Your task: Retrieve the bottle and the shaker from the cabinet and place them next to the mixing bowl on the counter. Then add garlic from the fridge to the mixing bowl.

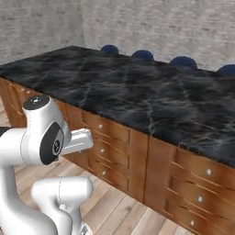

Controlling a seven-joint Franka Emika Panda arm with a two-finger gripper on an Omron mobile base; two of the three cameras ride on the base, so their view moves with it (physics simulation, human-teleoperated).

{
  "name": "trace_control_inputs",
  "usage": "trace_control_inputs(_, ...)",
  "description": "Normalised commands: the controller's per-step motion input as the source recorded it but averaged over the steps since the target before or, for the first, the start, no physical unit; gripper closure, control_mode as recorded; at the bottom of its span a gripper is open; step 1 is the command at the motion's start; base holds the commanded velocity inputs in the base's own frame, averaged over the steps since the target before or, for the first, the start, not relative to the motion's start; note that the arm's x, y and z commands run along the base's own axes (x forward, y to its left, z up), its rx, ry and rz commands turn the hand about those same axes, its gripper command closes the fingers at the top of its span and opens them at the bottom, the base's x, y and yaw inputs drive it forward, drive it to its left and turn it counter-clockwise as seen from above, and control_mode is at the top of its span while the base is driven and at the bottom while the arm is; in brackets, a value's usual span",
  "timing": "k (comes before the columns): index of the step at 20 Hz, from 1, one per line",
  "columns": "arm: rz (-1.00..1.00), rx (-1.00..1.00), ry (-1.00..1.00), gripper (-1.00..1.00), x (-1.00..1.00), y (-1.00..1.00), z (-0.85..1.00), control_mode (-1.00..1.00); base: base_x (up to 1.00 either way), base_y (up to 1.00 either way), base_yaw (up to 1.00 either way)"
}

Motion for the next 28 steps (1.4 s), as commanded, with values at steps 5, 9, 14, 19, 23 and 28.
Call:
trace_control_inputs(5,0.00,0.00,0.00,-1.00,0.00,0.00,0.00,1.00,0.22,0.25,0.46)
trace_control_inputs(9,0.00,0.00,0.00,-1.00,0.00,0.00,0.00,1.00,0.36,0.33,0.40)
trace_control_inputs(14,0.00,0.00,0.00,-1.00,0.00,0.00,0.00,1.00,0.45,0.49,0.27)
trace_control_inputs(19,0.00,0.00,0.00,-1.00,0.00,0.00,0.00,1.00,0.54,0.46,0.30)
trace_control_inputs(23,0.00,0.00,0.00,-1.00,0.00,0.00,0.00,1.00,0.63,0.40,0.31)
trace_control_inputs(28,0.00,0.00,0.00,-1.00,0.00,0.00,0.00,1.00,0.68,0.11,0.33)
